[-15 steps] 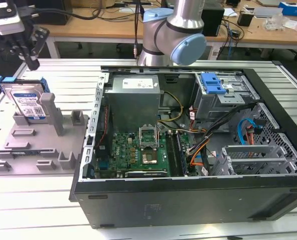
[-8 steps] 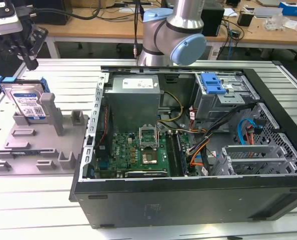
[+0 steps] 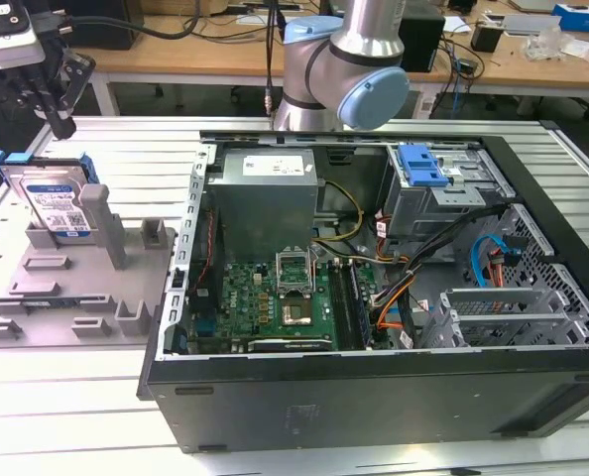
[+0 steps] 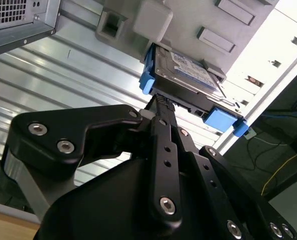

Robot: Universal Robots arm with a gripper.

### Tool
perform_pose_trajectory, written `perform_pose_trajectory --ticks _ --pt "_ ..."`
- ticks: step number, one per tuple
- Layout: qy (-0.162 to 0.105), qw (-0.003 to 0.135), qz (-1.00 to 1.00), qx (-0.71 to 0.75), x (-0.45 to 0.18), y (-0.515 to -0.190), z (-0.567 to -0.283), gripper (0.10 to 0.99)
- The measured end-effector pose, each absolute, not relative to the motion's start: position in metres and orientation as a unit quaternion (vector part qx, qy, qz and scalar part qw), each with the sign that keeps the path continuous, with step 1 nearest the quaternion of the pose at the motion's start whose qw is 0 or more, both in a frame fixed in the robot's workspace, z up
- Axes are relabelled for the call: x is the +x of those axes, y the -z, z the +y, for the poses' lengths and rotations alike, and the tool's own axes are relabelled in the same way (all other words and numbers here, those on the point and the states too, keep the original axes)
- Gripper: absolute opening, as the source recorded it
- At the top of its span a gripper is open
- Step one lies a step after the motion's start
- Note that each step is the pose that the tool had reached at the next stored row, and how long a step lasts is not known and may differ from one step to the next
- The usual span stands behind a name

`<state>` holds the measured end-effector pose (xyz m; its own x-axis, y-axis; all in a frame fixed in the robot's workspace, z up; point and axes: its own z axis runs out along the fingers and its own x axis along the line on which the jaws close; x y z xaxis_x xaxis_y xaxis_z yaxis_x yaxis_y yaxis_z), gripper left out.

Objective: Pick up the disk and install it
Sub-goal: 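Pick up the disk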

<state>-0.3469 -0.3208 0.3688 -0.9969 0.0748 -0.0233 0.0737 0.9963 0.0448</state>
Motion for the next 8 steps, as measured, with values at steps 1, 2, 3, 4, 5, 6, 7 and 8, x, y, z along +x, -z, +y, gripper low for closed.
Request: perform_pose_trajectory --ticks 1,2,3,4,5,6,7,8 --pt "-0.022 0.013 0.999 0.037 -0.3469 -0.3688 -0.3208 0.106" --pt "-0.022 0.012 0.999 0.037 -0.3469 -0.3688 -0.3208 0.106" --pt "-0.022 0.011 0.999 0.036 -0.3470 -0.3687 -0.3208 0.106" --pt "-0.022 0.006 0.999 0.024 -0.3469 -0.3687 -0.3208 0.106" --pt "-0.022 0.004 1.000 0.015 -0.3470 -0.3687 -0.3208 0.106" --pt "-0.022 0.003 1.000 0.007 -0.3470 -0.3688 -0.3208 0.106" --pt "-0.022 0.003 1.000 -0.001 -0.3469 -0.3688 -0.3208 0.106" --pt "-0.022 0.003 1.000 -0.011 -0.3469 -0.3688 -0.3208 0.106"
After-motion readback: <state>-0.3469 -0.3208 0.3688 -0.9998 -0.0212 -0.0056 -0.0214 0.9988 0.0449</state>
